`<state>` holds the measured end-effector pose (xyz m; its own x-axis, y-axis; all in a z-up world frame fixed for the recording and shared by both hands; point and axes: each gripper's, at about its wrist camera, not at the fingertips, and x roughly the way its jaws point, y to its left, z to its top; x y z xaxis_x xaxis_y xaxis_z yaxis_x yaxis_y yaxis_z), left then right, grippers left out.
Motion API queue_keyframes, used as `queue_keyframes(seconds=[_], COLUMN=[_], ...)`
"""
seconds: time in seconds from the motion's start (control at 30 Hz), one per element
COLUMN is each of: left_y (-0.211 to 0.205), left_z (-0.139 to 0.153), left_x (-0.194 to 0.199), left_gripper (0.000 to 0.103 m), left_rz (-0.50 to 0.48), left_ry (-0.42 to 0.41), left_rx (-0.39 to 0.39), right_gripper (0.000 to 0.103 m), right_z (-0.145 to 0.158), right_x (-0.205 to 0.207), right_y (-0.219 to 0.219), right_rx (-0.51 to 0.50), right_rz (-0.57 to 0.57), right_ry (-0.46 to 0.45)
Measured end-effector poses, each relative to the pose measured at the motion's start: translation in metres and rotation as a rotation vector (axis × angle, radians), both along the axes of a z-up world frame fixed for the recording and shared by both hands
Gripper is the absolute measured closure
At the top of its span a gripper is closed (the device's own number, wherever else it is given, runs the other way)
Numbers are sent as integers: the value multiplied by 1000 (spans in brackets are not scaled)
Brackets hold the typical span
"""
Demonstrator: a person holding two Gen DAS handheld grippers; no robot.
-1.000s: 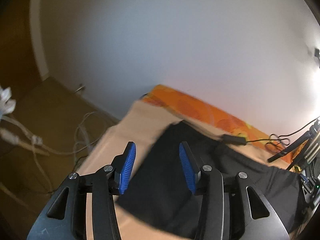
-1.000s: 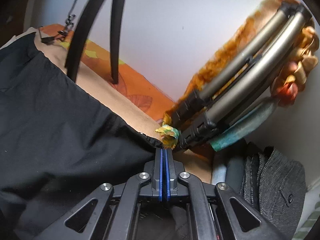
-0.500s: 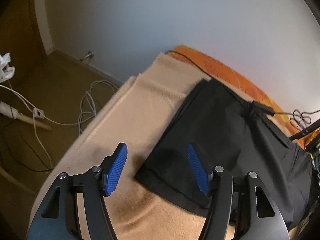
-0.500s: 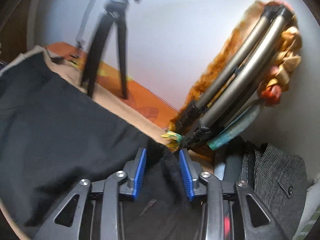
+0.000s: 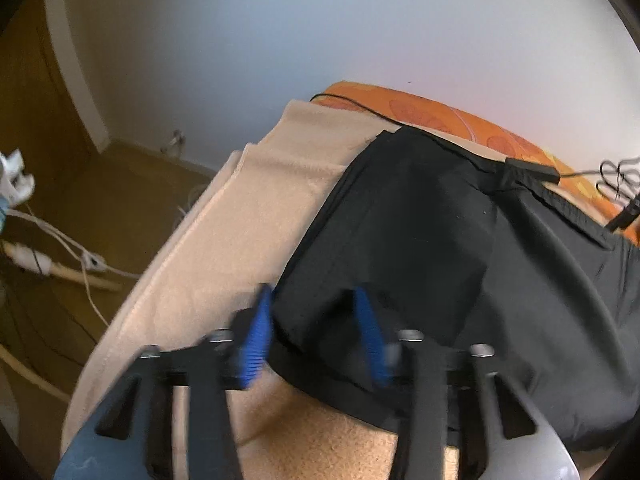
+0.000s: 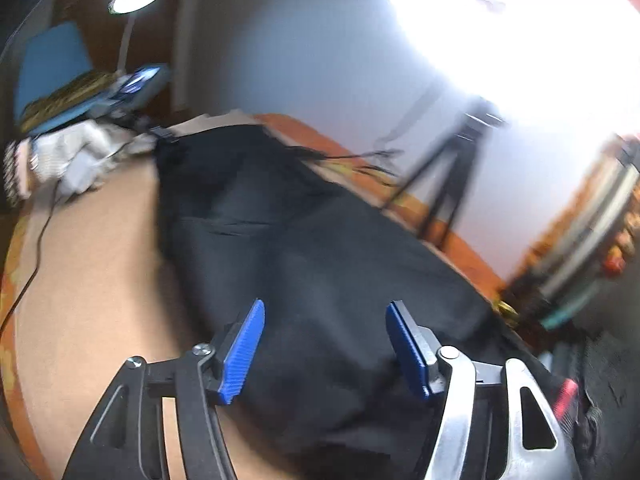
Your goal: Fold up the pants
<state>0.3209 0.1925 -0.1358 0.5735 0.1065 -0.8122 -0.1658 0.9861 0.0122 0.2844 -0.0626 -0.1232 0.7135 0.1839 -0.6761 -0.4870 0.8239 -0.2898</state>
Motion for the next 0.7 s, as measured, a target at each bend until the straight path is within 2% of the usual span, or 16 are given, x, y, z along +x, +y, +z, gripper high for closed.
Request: queue_keyframes(seconds=[0.07,0.17,0.37,0.47,0.57,0.7], left_y=[-3,-5,0,1,8,22], left_z=[1,0,-1,2,7,28], left_x=[1,1,-1,-1,-3,-18], left_gripper=[96,97,97,96,86,85], left_rz=[-15,-14,-11,3,36,80], left_ry=[1,-2,-12,-23,-26,-73], left_rx=[6,20,-15,13,15,46], right_gripper=[36,36,37,38,38,38], right_z=[-3,-12,-30,-42,-58,-62], right_x=[-3,-1,-35,-48,-47,-34], right_y=[14,23,8,-10,-20,-18], right_rx=[-20,-24,-74,-90,-132,-158], right_rz=[39,69,60,26,-9,-29], right_ry=[2,44,99,150,185,138])
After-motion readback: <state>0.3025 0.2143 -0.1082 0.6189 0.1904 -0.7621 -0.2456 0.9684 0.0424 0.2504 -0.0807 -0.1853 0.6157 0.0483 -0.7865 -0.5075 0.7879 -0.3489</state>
